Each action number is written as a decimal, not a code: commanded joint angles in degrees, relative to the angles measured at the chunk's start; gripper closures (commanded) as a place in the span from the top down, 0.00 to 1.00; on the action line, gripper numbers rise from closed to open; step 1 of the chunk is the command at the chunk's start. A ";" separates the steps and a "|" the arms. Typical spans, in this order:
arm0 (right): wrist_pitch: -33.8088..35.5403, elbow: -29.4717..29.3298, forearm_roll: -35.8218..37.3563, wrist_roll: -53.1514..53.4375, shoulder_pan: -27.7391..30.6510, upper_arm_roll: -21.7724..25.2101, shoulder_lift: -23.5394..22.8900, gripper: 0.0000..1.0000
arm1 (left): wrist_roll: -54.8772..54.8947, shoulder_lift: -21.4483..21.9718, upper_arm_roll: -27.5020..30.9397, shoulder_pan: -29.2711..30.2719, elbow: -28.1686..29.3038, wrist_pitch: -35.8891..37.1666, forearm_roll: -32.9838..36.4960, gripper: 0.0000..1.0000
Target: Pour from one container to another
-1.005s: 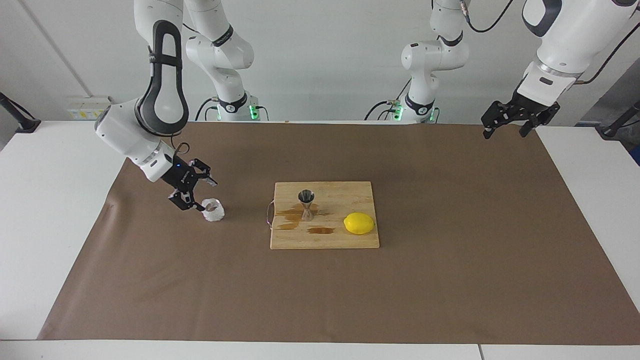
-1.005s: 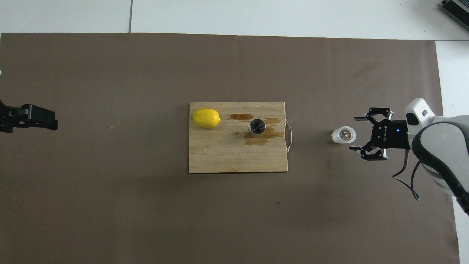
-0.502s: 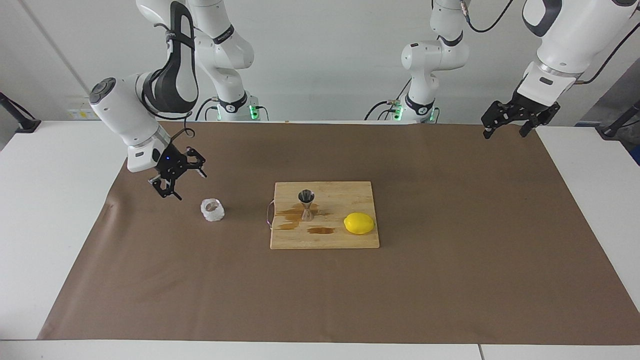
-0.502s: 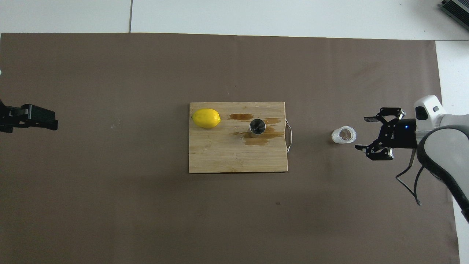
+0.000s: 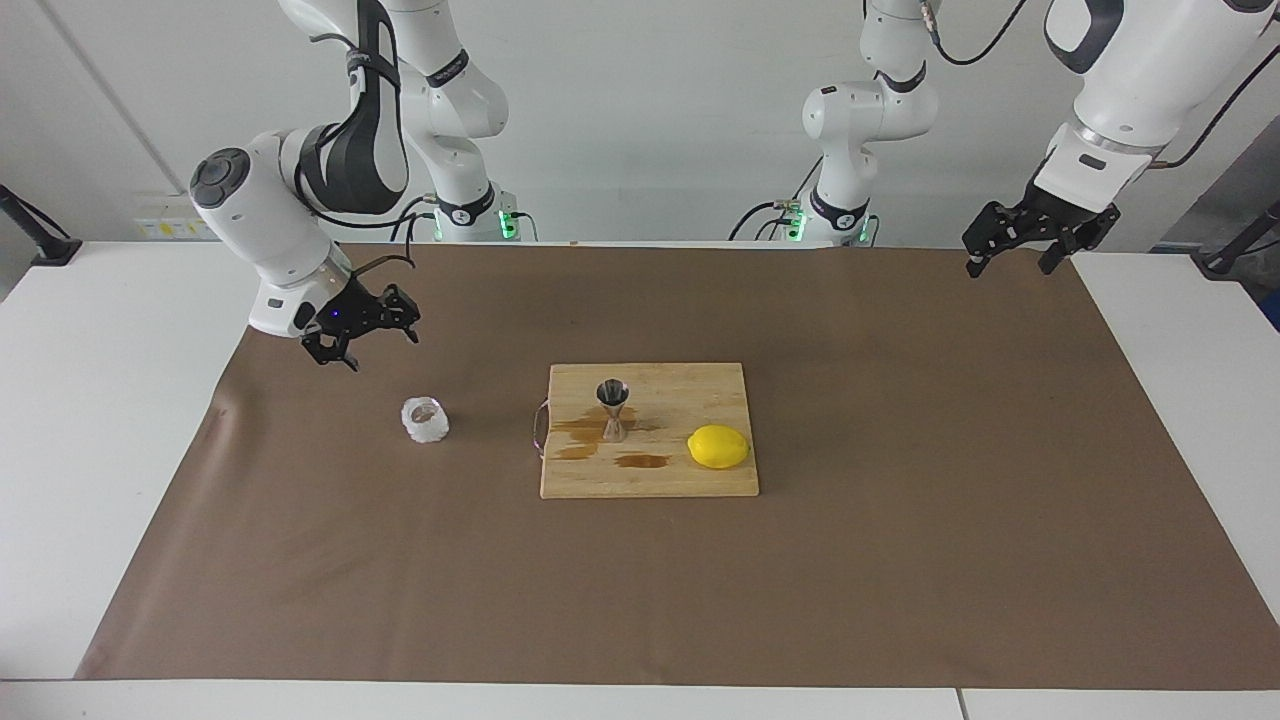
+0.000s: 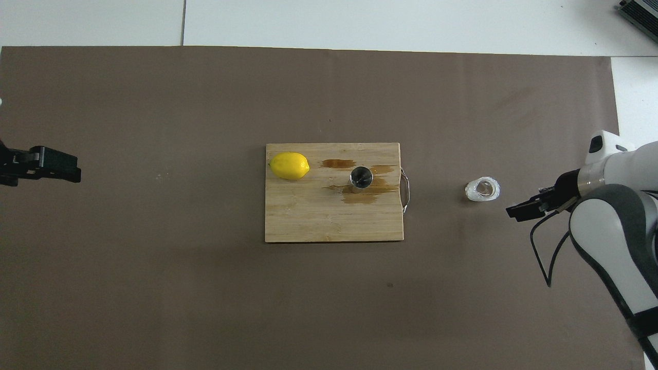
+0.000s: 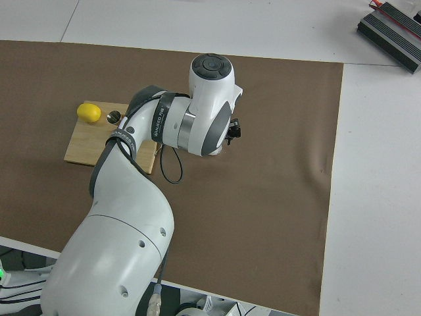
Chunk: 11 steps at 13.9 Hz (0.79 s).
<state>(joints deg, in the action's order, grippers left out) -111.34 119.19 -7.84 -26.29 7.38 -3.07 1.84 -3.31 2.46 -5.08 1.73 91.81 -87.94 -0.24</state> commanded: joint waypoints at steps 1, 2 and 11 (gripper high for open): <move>5.86 -3.17 3.09 14.55 -1.40 -0.36 0.53 1.00 | 0.23 1.58 0.42 -0.15 1.53 0.31 -0.64 1.00; 7.70 -4.40 3.44 18.16 -1.93 -0.36 0.44 1.00 | 0.23 1.58 0.42 -0.15 1.53 0.31 -0.64 1.00; 31.34 -28.47 4.41 27.34 -2.28 -0.18 -0.35 1.00 | 0.23 1.58 0.42 -0.15 1.53 0.31 -0.64 1.00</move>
<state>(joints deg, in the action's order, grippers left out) -84.41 96.50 -3.66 -0.16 4.73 -3.07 2.87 -3.31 2.47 -5.07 1.73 91.81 -87.94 -0.24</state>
